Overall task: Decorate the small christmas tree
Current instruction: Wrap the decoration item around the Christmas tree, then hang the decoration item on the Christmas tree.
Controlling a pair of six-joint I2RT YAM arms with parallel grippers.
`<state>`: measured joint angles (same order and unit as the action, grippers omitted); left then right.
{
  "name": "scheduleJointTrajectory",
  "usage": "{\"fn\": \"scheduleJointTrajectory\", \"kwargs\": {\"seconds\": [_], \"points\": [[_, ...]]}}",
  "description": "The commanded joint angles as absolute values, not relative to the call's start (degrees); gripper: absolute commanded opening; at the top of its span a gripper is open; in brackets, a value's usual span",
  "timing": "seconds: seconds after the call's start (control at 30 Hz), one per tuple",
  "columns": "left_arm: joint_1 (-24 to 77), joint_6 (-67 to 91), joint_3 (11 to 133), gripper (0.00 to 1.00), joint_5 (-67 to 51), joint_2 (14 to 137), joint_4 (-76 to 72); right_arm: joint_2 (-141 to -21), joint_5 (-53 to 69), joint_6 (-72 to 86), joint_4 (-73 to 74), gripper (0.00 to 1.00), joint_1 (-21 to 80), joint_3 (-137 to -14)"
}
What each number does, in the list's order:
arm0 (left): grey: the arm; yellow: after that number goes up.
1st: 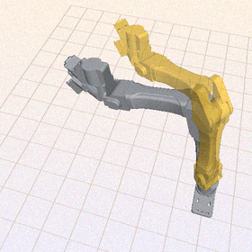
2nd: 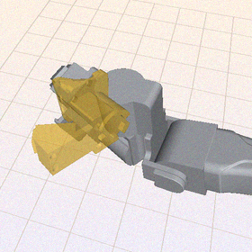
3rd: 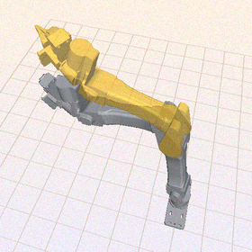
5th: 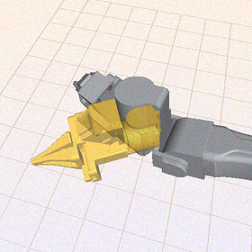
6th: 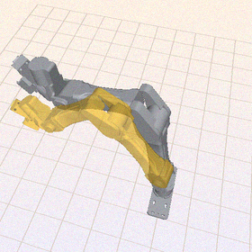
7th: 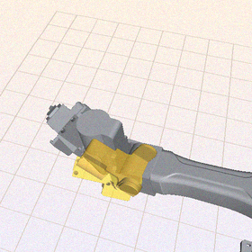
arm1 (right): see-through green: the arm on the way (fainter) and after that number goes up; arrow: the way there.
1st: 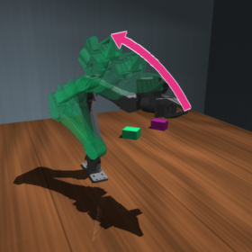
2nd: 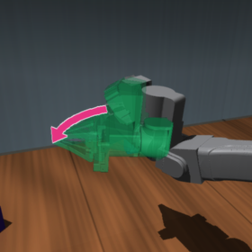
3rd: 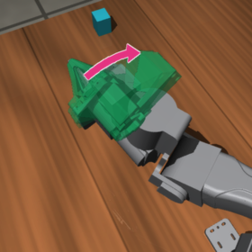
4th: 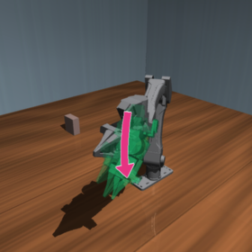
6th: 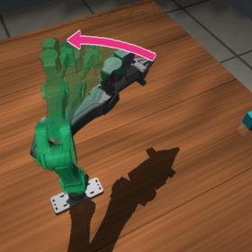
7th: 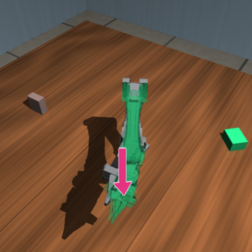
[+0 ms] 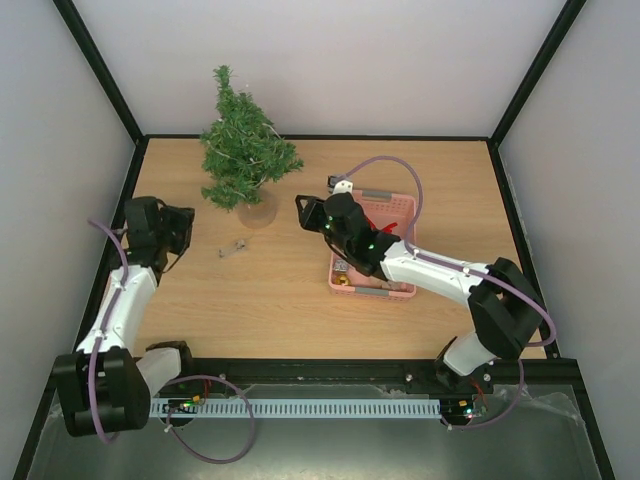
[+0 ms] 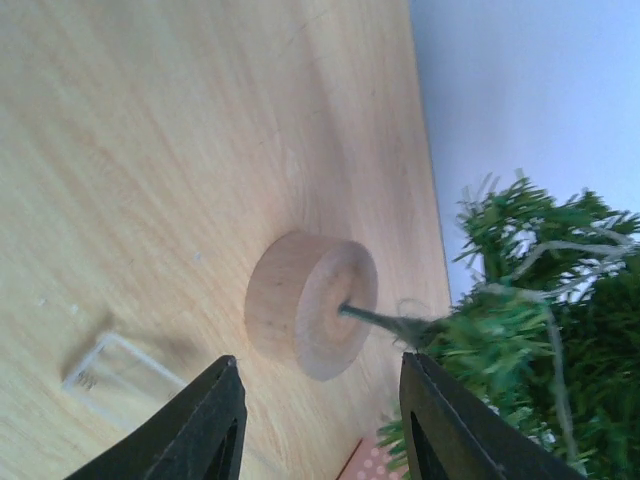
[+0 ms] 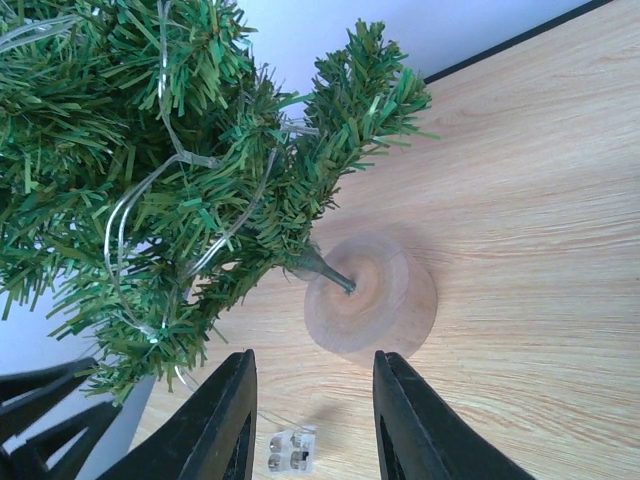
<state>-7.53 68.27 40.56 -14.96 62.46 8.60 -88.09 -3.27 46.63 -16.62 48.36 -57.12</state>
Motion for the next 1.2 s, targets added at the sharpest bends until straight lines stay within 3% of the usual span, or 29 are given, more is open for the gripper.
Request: {"fn": "scheduleJointTrajectory", "kwargs": {"seconds": [0.0,0.23,0.37,0.6,0.8,0.97,1.17], "points": [[-5.7,76.0,35.8,0.45,-13.3,60.7,11.6,-85.9,-5.7,45.8,-17.6,0.31,48.4,-55.6],[-1.2,87.1,31.1,0.57,-19.0,65.6,8.7,-85.4,-5.8,45.2,-17.6,0.31,48.4,-55.0],[-1.0,91.2,29.7,0.58,-19.8,69.3,4.4,-84.4,-6.6,43.8,-17.1,0.31,48.4,-55.0],[-0.7,91.9,36.3,0.63,-18.8,75.2,13.9,-82.4,-8.4,42.4,-17.2,0.31,48.4,-53.8],[-0.7,96.5,37.4,0.66,-19.1,77.9,11.8,-81.6,-8.5,41.6,-17.0,0.31,48.4,-53.6],[-0.7,96.2,43.2,0.65,-18.8,82.6,21.0,-80.5,-10.0,40.8,-17.4,0.31,48.4,-52.7],[-0.7,98.4,42.1,0.65,-20.3,84.0,17.6,-79.8,-10.6,40.6,-17.5,0.31,48.4,-52.3]]}}
